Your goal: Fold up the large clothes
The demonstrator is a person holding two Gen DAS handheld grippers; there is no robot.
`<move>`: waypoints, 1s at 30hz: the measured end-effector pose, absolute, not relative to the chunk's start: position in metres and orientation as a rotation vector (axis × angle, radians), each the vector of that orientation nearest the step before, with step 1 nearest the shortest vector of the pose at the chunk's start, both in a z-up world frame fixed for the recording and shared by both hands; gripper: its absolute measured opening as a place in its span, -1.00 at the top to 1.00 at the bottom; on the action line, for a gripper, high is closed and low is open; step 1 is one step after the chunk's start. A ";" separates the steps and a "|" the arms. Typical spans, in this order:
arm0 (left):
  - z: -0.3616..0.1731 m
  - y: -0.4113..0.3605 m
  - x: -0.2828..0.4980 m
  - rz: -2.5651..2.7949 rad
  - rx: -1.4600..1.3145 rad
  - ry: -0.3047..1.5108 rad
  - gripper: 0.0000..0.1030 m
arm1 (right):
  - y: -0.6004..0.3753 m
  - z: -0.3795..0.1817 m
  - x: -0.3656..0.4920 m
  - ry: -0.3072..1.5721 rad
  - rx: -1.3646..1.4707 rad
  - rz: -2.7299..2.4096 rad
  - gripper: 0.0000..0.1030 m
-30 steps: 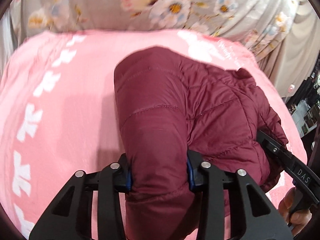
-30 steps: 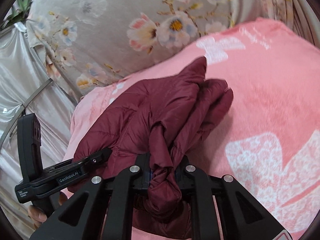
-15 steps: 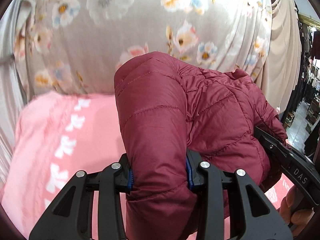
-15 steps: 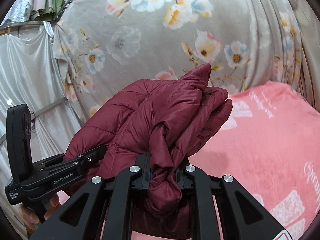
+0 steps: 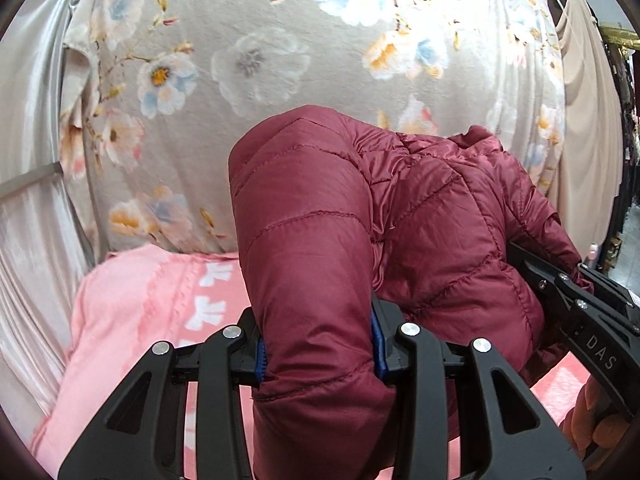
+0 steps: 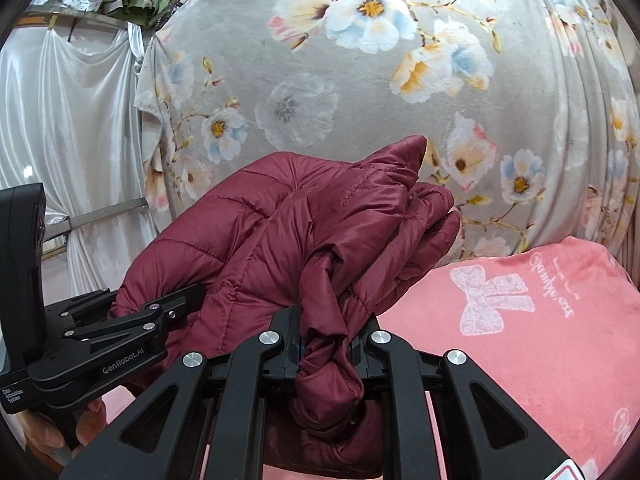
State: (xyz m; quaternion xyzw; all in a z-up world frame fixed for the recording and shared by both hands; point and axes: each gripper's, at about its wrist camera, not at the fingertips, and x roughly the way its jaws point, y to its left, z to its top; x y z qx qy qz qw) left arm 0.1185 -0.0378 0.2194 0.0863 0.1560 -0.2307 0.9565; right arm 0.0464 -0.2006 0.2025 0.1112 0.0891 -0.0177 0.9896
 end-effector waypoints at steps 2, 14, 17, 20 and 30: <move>0.215 -0.034 0.131 -0.456 0.187 0.315 0.30 | -0.197 0.195 0.063 0.193 0.220 -0.030 0.73; 0.126 -0.022 0.232 -0.404 0.221 0.354 0.30 | -0.179 0.107 0.176 0.325 0.221 0.007 0.74; 0.100 -0.019 0.252 -0.400 0.213 0.390 0.30 | -0.178 0.082 0.197 0.366 0.232 0.018 0.73; 0.075 -0.015 0.267 -0.394 0.198 0.420 0.30 | -0.175 0.059 0.213 0.405 0.234 0.023 0.73; 0.001 -0.003 0.292 -0.354 0.218 0.521 0.27 | -0.169 -0.005 0.235 0.535 0.258 0.033 0.73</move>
